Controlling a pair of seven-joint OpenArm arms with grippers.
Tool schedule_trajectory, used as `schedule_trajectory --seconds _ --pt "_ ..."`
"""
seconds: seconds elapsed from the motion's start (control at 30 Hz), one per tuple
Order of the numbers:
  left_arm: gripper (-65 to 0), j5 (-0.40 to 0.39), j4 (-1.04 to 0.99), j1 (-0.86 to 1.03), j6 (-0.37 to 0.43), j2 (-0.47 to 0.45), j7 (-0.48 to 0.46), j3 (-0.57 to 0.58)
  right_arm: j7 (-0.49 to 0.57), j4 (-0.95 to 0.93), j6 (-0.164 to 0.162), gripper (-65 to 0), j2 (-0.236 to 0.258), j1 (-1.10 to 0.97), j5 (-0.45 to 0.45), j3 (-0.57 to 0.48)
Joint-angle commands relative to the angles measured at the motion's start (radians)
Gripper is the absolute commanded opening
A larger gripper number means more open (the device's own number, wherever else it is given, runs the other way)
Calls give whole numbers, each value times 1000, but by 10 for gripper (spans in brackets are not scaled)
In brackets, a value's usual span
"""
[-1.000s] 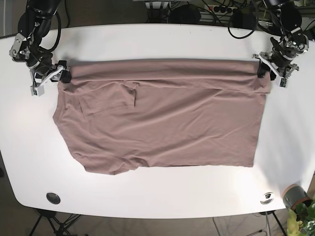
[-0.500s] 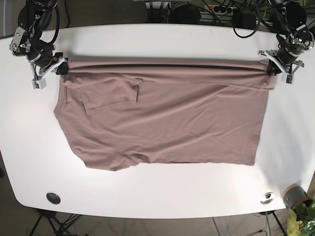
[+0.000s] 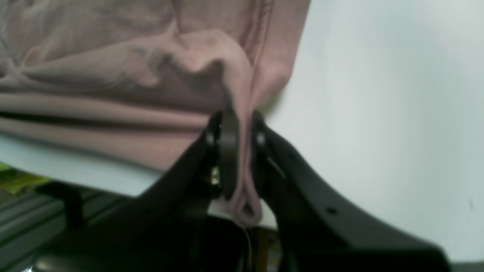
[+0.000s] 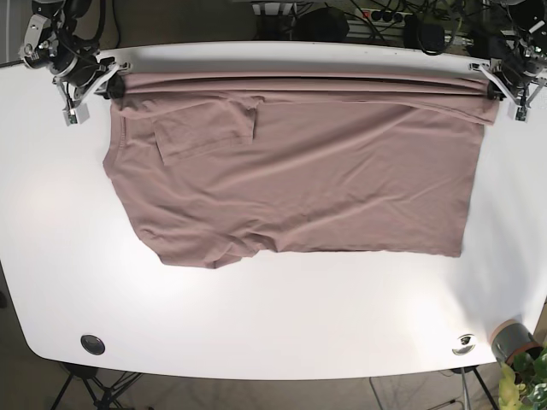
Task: Fold the T-shirt properly
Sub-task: 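Lay the folded edge down and pull it taut with both grippers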
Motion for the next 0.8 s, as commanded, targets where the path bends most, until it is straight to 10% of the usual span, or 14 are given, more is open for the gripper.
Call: schedule_trajectory --seconds 0.0,0.23,0.5,0.77 --pt "-528 3 58 20 13 -24 -2 -11 17 33 -7 -628 21 -19 -7 14" --pt "-383 5 164 36 13 26 40 -19 17 33 -7 -593 19 -34 -7 14" --pt "-325 -23 319 54 13 26 130 -18 17 73 -5 -211 16 -36 -5 41" --pt "-300 -115 388 51 13 22 164 -21 17 174 53 -190 -44 -27 -5 89"
